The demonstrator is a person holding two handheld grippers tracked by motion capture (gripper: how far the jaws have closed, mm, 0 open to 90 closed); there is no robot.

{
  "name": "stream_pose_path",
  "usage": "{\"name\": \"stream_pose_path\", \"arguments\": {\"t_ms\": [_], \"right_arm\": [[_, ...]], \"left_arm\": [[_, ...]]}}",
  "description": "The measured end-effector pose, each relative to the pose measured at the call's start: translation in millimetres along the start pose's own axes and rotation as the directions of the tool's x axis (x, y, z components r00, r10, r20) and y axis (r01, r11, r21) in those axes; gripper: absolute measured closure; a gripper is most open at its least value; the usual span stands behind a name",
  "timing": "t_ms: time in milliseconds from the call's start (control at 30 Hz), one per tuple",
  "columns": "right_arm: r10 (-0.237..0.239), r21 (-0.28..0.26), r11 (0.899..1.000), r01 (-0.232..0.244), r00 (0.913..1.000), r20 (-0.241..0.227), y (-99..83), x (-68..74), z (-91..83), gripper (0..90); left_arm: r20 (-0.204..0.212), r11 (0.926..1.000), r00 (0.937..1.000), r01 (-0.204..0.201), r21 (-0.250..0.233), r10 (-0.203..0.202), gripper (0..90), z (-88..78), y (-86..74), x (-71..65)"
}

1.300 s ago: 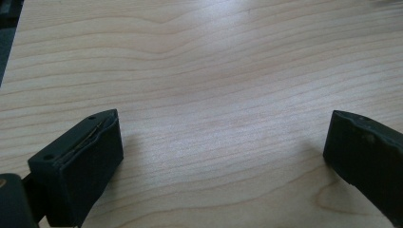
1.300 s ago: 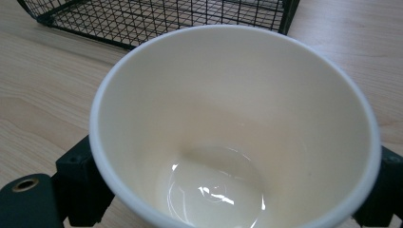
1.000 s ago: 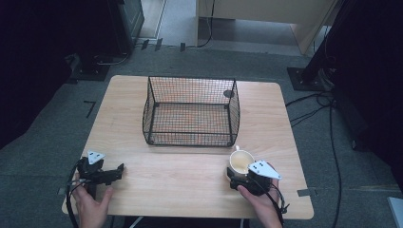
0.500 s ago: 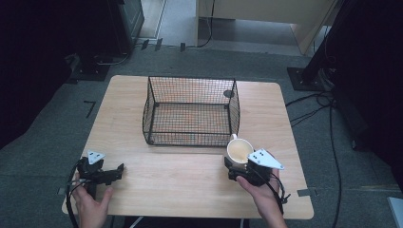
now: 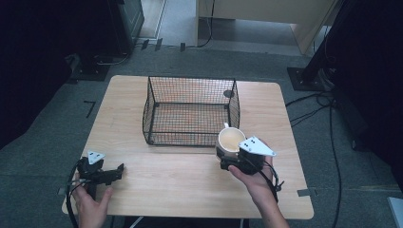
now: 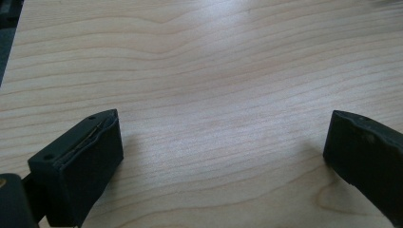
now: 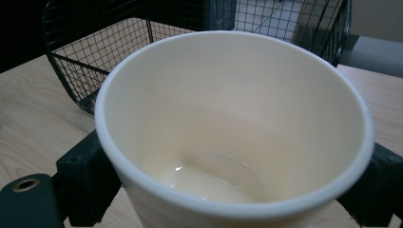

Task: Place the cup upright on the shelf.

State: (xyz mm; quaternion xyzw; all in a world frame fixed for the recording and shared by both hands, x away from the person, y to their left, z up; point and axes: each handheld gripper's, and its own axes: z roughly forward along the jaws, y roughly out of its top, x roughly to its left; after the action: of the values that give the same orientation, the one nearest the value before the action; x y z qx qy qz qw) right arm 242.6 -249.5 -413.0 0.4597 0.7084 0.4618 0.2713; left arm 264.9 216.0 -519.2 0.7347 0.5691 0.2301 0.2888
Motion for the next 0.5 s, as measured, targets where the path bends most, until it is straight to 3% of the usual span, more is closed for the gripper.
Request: {"name": "stream_pose_path", "arguments": {"t_ms": [500], "right_arm": [[-0.022,-0.05,0.999,0.02,0.9992,-0.034,43.0,9.9,27.1,9.6]], "left_arm": [[0.0,1.0,1.0,0.0,0.002,0.0,0.0,-0.2,0.1,0.0]]}}
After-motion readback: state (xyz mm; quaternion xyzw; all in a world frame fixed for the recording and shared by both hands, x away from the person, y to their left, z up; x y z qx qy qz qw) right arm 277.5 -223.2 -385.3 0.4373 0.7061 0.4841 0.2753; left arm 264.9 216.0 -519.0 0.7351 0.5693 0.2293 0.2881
